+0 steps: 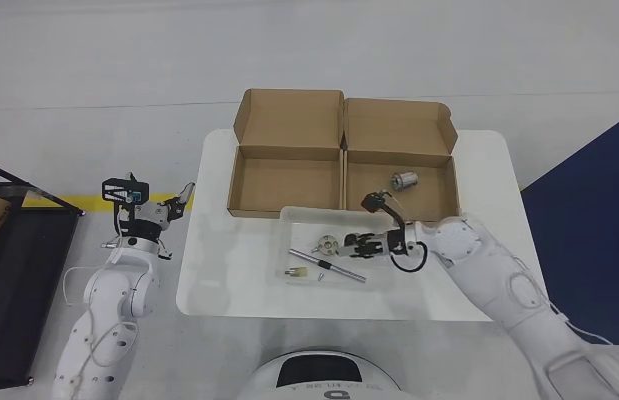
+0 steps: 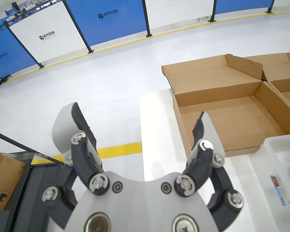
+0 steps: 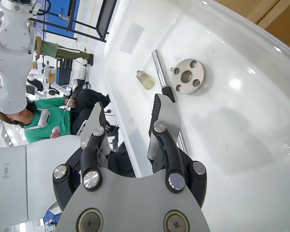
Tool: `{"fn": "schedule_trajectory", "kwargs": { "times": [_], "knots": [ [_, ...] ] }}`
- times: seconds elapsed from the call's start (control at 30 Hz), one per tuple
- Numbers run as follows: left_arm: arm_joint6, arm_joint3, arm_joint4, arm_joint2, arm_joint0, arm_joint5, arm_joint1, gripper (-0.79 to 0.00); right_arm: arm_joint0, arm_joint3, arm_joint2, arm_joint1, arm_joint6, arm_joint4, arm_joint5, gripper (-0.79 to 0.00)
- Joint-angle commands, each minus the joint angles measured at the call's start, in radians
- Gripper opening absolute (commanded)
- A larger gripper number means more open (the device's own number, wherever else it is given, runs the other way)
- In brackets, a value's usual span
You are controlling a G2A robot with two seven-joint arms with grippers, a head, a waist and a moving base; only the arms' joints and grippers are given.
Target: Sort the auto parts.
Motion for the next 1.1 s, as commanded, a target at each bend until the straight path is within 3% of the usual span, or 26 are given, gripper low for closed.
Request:
{"fn": "schedule_trajectory", "kwargs": {
  "times": [0.0,0.23,0.53,1.07],
  "knots": [
    [0.0,0.0,0.0,0.0,0.0,0.0,0.0,0.0,0.016,0.04,-0.021,-0.011,-0.038,-0.022,0.015,-0.422],
    [0.0,0.0,0.0,0.0,0.0,0.0,0.0,0.0,0.065,0.132,-0.071,-0.041,-0.131,-0.093,0.083,-0.428],
    [0.0,0.0,0.0,0.0,0.0,0.0,0.0,0.0,0.114,0.203,-0.135,-0.081,-0.156,-0.128,0.166,-0.449],
    [0.0,0.0,0.0,0.0,0.0,0.0,0.0,0.0,0.184,0.322,-0.226,-0.155,-0.191,-0.161,0.2,-0.428]
  ]
}}
